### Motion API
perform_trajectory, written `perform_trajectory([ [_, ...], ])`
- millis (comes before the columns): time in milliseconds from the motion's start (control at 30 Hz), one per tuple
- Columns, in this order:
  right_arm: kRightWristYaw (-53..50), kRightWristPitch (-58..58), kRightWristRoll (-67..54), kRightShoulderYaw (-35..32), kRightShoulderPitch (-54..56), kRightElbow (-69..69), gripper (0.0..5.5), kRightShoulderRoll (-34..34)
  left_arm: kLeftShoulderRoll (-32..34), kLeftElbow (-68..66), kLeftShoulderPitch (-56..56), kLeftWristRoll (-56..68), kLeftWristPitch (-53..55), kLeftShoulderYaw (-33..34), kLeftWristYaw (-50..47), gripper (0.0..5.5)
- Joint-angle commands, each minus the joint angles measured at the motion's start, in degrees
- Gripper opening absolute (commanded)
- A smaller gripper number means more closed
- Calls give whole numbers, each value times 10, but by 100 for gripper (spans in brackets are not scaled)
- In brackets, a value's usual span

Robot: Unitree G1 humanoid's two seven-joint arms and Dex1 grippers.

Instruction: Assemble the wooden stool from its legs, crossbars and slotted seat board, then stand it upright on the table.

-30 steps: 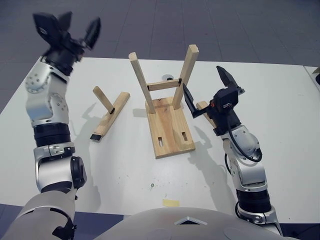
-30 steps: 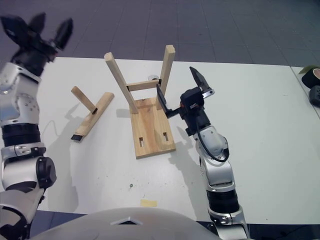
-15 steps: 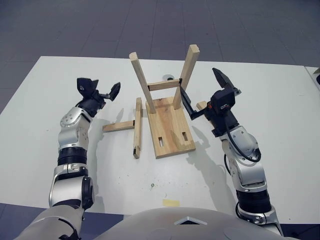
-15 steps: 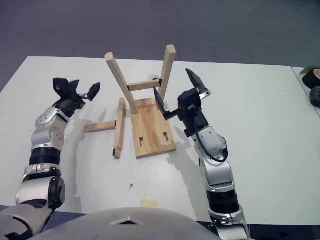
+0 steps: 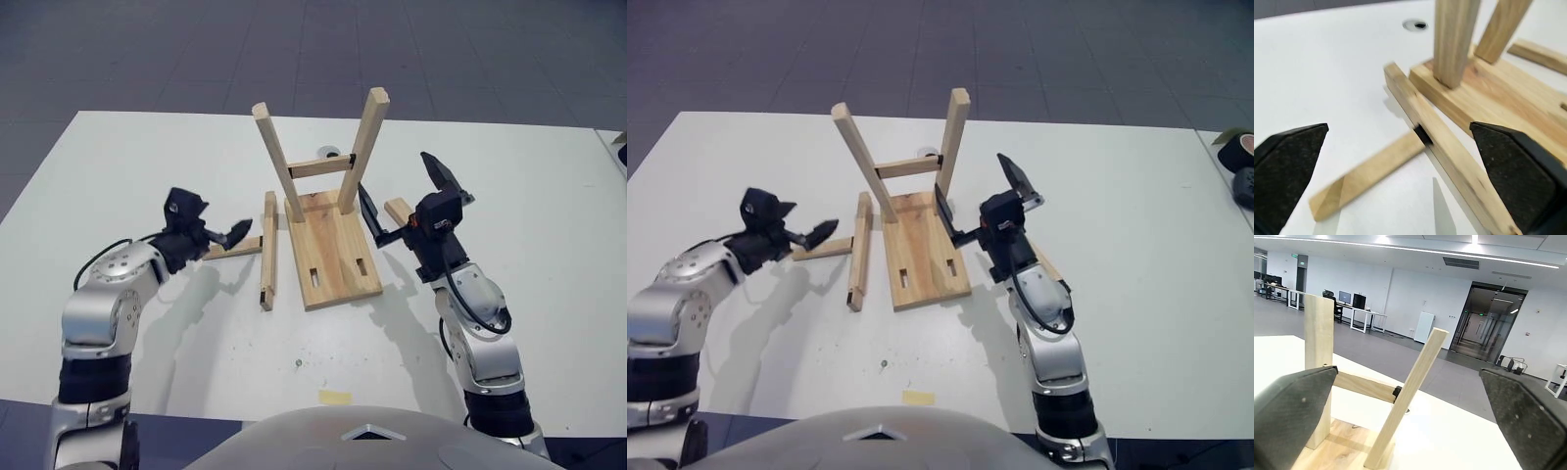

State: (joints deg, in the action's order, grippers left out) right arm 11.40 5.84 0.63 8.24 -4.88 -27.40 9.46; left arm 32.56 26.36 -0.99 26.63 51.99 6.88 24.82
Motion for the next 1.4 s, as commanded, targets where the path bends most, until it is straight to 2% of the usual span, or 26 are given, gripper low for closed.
perform_trajectory([
  [33,-20,7,14,8,-18,-15,540,-14,-30,73,-25,41,119,-18,-37,539],
  [133,-26,8,22,16,-18,-13,540,-19,-49,87,-21,48,159,-37,-55,539],
  [267,-33,6,30,19,-22,-13,540,-23,-41,83,-5,29,169,-85,-62,539],
  [367,-39,4,35,22,-23,-12,540,-27,-30,56,11,-10,143,-141,-68,486],
  [600,-58,-10,44,32,-42,-17,540,-44,17,-9,17,-87,87,-199,-56,368],
  [1000,-86,-32,66,42,-63,-9,540,-62,95,-125,17,-158,-25,-189,6,158],
  [1133,-87,-37,67,40,-64,-3,540,-64,108,-202,16,-178,-73,-148,3,104],
  [1267,-91,-40,68,33,-62,3,540,-66,98,-271,59,-196,-148,-103,-11,104],
  [1400,-85,-35,55,15,-36,9,540,-64,87,-340,139,-244,-254,-49,-96,104],
])
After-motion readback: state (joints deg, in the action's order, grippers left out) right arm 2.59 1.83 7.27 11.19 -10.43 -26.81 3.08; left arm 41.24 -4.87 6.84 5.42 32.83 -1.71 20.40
